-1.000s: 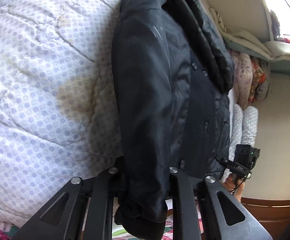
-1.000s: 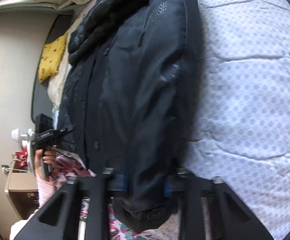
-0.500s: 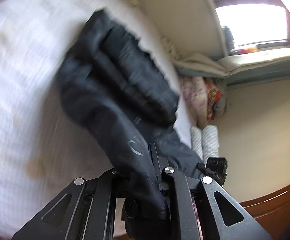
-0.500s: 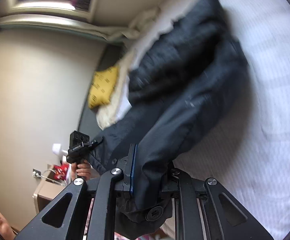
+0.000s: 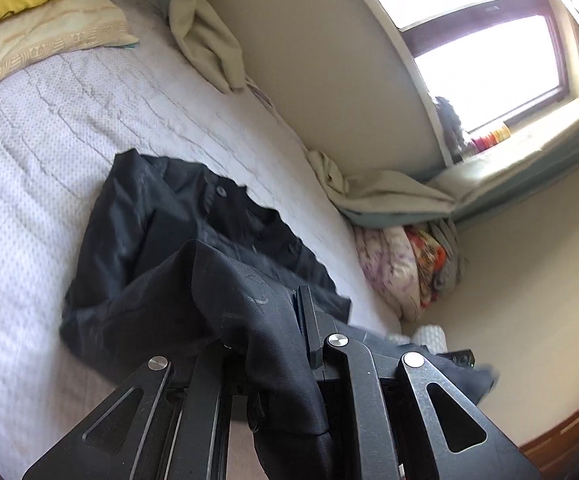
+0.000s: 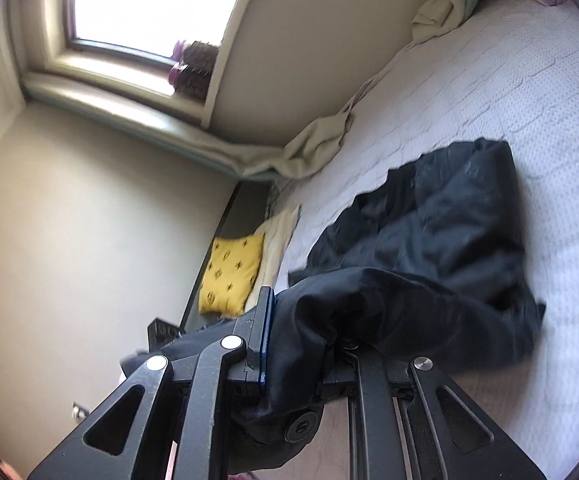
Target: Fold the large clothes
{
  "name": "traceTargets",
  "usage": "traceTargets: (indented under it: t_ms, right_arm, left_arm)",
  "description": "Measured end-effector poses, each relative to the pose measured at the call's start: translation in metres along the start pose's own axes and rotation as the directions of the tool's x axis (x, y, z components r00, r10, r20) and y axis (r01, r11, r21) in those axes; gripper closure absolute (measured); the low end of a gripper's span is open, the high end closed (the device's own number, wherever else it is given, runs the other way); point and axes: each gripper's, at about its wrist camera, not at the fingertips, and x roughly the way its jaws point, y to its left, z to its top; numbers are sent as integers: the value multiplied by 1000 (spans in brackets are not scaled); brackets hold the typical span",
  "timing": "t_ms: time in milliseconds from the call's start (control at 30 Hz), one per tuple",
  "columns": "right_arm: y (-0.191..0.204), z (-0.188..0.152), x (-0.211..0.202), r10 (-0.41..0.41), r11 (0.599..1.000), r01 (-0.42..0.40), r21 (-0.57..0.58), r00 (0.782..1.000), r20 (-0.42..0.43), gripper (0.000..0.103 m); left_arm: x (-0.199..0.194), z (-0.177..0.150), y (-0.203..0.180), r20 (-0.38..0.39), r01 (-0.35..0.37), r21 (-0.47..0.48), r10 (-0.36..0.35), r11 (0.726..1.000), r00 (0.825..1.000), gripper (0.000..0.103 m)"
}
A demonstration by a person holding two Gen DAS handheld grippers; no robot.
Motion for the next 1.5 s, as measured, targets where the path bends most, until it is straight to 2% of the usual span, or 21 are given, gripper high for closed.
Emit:
traceTargets:
  t_ms: [133, 300, 400, 500, 567, 600, 633, 667, 767, 867, 1000, 1100, 1200, 1233, 1300, 1333, 1400, 1433, 1500]
  right_arm:
    - [-23, 20, 18, -12, 999, 11, 32, 1000, 26, 92]
    - [-42, 35, 36, -25, 998, 24, 51, 999, 25, 91]
    - [-55, 43, 42, -29, 997, 28, 68, 999, 28, 91]
    - [-73, 44, 45, -38, 994, 32, 109, 998, 56, 87]
    - [-87, 43, 43, -61, 987, 48, 154, 995, 78, 83]
    - [-92, 42, 42, -77, 983, 62, 174, 993, 86, 78]
    - [-98, 42, 41, -91, 978, 71, 195, 992, 93, 76]
    - [-104, 42, 40, -102, 974, 80, 213, 990, 95, 72]
    - [-112, 43, 37, -108, 967, 80, 243, 989, 106, 62]
    - [-113, 46, 29, -96, 959, 57, 278, 987, 130, 51]
    - [-107, 47, 15, -114, 962, 63, 267, 977, 179, 46]
    - [-101, 48, 7, -182, 959, 130, 254, 963, 196, 45]
    - [-77, 49, -3, -316, 946, 283, 161, 917, 245, 42]
    - [-60, 50, -4, -375, 927, 367, 82, 886, 272, 42]
    - [-32, 47, -4, -435, 881, 471, -42, 843, 317, 42]
    - [-14, 44, -2, -463, 840, 529, -120, 815, 348, 42]
    - [10, 35, 5, -500, 768, 600, -224, 780, 376, 42]
    - [24, 27, 16, -517, 718, 628, -299, 769, 376, 43]
    - [35, 16, 36, -539, 663, 642, -384, 766, 350, 55]
  left_arm:
    - [25, 15, 19, 12, -24, -41, 24, 999, 1000, 89]
    - [54, 28, 27, 9, -84, -1, 84, 996, 996, 89]
    - [66, 32, 33, 13, -95, -4, 95, 995, 995, 86]
    - [71, 33, 39, 15, -103, -25, 103, 994, 995, 69]
    - [71, 33, 39, 30, -110, -16, 110, 994, 993, 49]
    - [69, 32, 38, 47, -116, -5, 116, 993, 992, 42]
    - [67, 32, 37, 61, -120, 1, 120, 993, 991, 30]
    - [64, 31, 35, 81, -120, 6, 119, 993, 990, 25]
    - [57, 31, 29, 112, -122, 16, 119, 992, 987, 16]
    - [51, 28, 22, 144, -170, 38, 163, 985, 976, 15]
    - [37, 26, 15, 216, -239, 39, 225, 970, 950, 12]
    - [22, 24, 8, 278, -279, 35, 259, 960, 925, 11]
    - [21, 17, -4, 290, -307, 71, 275, 949, 917, 10]
    - [24, 13, -11, 288, -328, 98, 289, 939, 913, 10]
    - [36, 0, -28, 285, -376, 178, 319, 909, 904, 10]
    - [44, -6, -37, 280, -394, 216, 330, 893, 902, 10]
    - [59, -22, -50, 264, -417, 298, 345, 859, 900, 10]
    - [70, -32, -57, 253, -428, 347, 356, 834, 900, 10]
    - [91, -50, -63, 228, -453, 432, 392, 780, 891, 10]
